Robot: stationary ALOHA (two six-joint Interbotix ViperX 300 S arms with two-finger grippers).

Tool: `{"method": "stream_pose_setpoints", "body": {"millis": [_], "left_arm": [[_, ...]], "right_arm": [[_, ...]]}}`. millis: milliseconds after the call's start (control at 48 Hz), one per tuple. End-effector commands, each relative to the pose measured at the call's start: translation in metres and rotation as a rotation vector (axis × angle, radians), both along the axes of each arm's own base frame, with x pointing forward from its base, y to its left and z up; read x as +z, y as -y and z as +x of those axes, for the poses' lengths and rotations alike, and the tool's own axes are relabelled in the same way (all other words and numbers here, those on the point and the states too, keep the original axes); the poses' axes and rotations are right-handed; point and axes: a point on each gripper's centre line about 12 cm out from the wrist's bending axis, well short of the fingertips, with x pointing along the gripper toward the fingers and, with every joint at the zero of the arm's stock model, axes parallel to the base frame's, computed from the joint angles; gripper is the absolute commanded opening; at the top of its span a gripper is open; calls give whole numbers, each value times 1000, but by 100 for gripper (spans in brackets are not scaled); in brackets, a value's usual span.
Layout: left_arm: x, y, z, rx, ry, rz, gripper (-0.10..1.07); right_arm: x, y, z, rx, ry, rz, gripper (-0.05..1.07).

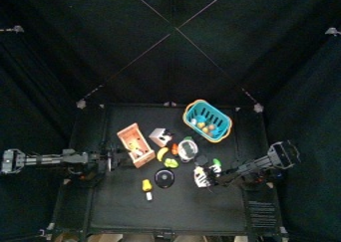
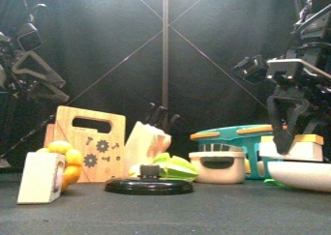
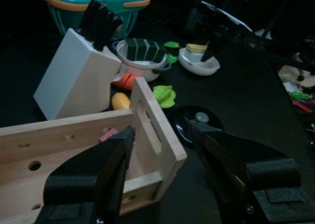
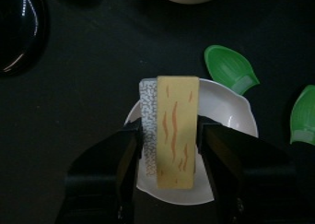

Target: Place egg sushi to right of pot

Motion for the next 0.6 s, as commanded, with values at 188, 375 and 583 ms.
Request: {"method": "stream_pose_setpoints", "body": {"millis": [188, 375, 583], "left_arm": [[5, -1, 3, 0, 14, 3, 87], [4, -1, 2, 5, 11, -9, 87], [4, -1, 2, 5, 13, -12, 87]], "right_arm": [[40, 4, 27, 56, 167, -40, 59], [42, 10, 65, -37, 208, 54, 59], [26, 10, 79, -253, -1, 86, 59]]}}
